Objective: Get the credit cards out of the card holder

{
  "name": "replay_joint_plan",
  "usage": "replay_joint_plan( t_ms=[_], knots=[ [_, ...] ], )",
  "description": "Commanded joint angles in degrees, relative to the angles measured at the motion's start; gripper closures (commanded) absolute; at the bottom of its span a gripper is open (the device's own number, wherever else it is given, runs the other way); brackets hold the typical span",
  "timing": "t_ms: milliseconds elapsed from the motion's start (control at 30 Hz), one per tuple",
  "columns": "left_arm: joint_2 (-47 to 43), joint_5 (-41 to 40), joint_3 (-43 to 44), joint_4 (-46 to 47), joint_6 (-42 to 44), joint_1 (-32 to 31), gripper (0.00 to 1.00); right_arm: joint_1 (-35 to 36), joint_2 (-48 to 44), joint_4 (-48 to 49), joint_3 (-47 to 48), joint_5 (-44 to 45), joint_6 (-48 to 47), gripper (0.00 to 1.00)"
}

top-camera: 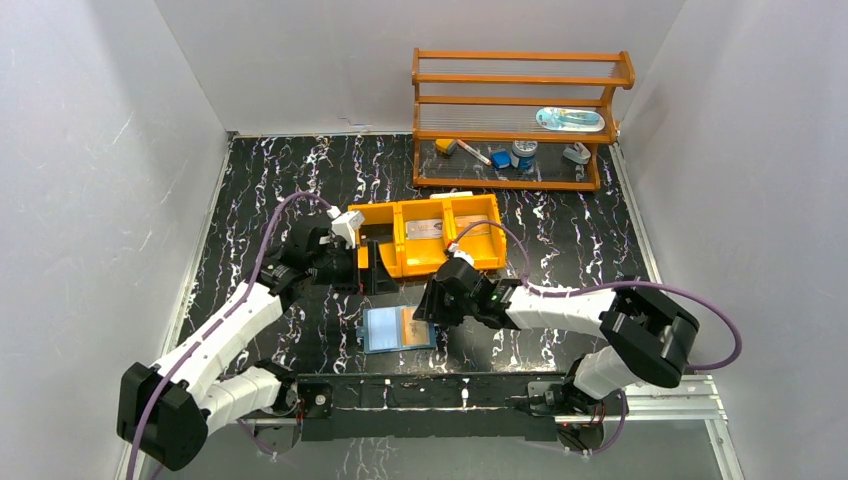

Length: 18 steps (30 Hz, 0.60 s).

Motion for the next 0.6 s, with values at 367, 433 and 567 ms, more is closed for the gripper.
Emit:
replay_joint_plan(
  t_ms=[367, 433, 567],
  knots=[
    [6.16, 11.75, -2.90, 1.76, -2.03, -1.93, 0.33, 0.06, 2.25, 2.24, -3.19, -0.93, 5.08, 0.71],
    [7.86, 12.67, -2.67, 2.13, -2.26, -2.78, 0.38, 0.06, 2.38, 1.70, -3.85, -0.52, 6.06, 0.74],
    [11.24, 12.01, -1.41, 2.34, -1.97, -5.34, 0.43, 0.06, 2.10, -1.03, -4.58, 1.63, 7.46, 0.77]
  ],
)
